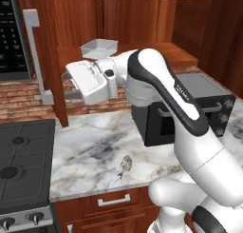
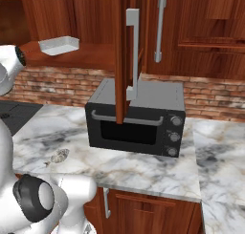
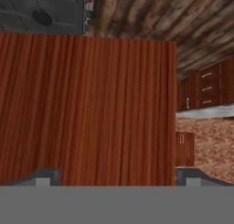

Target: Retrieve the tupperware from the cabinet, then place the raw meat into the tupperware to avoid contamination.

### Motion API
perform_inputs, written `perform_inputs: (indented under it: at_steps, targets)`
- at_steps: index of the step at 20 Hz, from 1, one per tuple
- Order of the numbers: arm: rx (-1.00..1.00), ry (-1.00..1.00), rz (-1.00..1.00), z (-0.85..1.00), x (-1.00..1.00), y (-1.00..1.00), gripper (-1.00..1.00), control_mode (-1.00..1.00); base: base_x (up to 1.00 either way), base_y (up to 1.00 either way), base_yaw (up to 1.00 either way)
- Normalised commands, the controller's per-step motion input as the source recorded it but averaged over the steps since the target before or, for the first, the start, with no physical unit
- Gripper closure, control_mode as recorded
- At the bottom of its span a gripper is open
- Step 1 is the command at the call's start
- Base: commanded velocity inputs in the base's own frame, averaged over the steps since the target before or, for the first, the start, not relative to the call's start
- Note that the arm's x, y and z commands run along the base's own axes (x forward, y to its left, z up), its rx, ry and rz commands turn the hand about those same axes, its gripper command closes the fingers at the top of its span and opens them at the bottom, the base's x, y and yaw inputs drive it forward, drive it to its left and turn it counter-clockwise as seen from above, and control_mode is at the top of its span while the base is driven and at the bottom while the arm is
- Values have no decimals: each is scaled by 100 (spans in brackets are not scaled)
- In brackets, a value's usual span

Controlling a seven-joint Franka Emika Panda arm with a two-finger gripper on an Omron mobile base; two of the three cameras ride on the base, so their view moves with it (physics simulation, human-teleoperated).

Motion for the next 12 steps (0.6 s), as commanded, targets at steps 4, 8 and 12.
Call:
perform_inputs:
  at_steps: [4,8,12]
  targets:
    - [-9,3,0,-8,-5,75,-100,-100,0,0,0]
    - [-3,2,0,-4,-1,42,-100,-100,0,0,0]
    - [-2,-8,-4,1,-13,-26,-100,-100,0,0,0]
